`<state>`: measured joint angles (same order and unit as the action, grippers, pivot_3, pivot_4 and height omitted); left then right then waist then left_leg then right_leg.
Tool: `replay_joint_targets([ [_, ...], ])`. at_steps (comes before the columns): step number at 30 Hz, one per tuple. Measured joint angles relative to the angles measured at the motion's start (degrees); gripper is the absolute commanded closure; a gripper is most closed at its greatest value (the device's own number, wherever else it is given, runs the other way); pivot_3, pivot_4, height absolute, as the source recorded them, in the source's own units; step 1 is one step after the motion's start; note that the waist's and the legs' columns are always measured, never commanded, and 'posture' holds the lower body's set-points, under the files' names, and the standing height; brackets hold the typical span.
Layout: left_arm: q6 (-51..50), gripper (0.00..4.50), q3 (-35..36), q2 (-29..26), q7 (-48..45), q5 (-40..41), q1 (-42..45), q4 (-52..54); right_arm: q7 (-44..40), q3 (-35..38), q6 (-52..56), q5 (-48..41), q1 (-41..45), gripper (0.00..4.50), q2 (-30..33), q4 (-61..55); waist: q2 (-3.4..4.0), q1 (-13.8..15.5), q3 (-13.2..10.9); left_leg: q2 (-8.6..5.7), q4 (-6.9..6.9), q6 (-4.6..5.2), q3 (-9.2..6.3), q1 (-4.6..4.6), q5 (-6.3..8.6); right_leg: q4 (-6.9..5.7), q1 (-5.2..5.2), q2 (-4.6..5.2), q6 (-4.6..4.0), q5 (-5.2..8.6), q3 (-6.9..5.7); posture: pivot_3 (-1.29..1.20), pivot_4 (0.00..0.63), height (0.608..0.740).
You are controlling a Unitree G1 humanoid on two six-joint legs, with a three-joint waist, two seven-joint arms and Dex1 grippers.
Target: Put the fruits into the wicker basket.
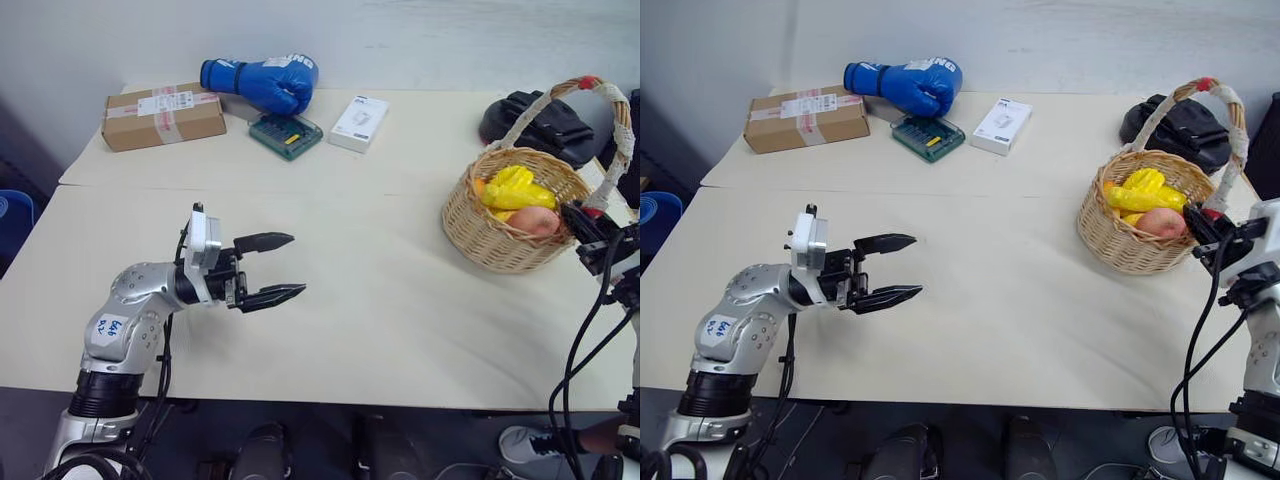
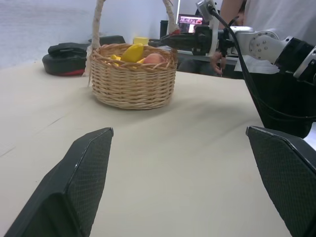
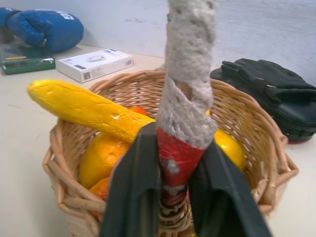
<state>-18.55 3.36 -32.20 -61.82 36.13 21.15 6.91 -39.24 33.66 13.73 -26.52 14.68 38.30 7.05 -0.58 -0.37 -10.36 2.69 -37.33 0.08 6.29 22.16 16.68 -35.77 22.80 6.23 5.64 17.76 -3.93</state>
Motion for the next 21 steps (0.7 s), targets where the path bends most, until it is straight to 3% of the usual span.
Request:
replay_joint_targets([
  [7,1.2,0.0,0.7,-2.8,-2.8,-1.0,-0.4,-1.8,-2.4,2.6,-3.2,-0.8,-8.3,0.13,0.4,-3.0,0.0,0.4,0.0,0.0,0.03,0.02,-0.02,0.02,0.01,0.05,0.0,0.0,0.01,0.0,0.0,0.0,0.15,0.74],
  [13,6.3,0.0,4.2,-7.6,-4.6,-4.7,-6.9,-3.8,-11.9,5.2,-6.8,-1.9,-22.4,0.04,4.3,-12.0,0.03,-0.1,0.0,0.13,0.21,0.12,0.03,-0.14,0.16,0.2,-0.1,-0.11,0.01,0.0,0.05,0.0,0.15,0.74],
  [16,12.9,0.0,4.6,-11.1,-7.2,-9.8,-14.4,-5.5,-17.9,-0.2,-9.1,-0.7,-27.6,0.04,4.4,-14.7,0.03,-0.9,0.0,0.13,0.23,0.21,0.05,-0.17,0.24,0.18,-0.09,-0.07,0.0,0.0,0.08,0.0,0.15,0.74],
  [21,19.3,0.0,5.7,-9.9,-4.0,-13.9,-19.2,-5.2,-23.7,-12.8,-17.9,4.3,-22.2,0.04,3.7,-13.8,0.02,-1.2,0.0,0.09,0.16,0.31,0.0,-0.19,0.23,0.18,-0.15,0.36,-0.03,-0.08,0.06,0.0,0.15,0.74],
])
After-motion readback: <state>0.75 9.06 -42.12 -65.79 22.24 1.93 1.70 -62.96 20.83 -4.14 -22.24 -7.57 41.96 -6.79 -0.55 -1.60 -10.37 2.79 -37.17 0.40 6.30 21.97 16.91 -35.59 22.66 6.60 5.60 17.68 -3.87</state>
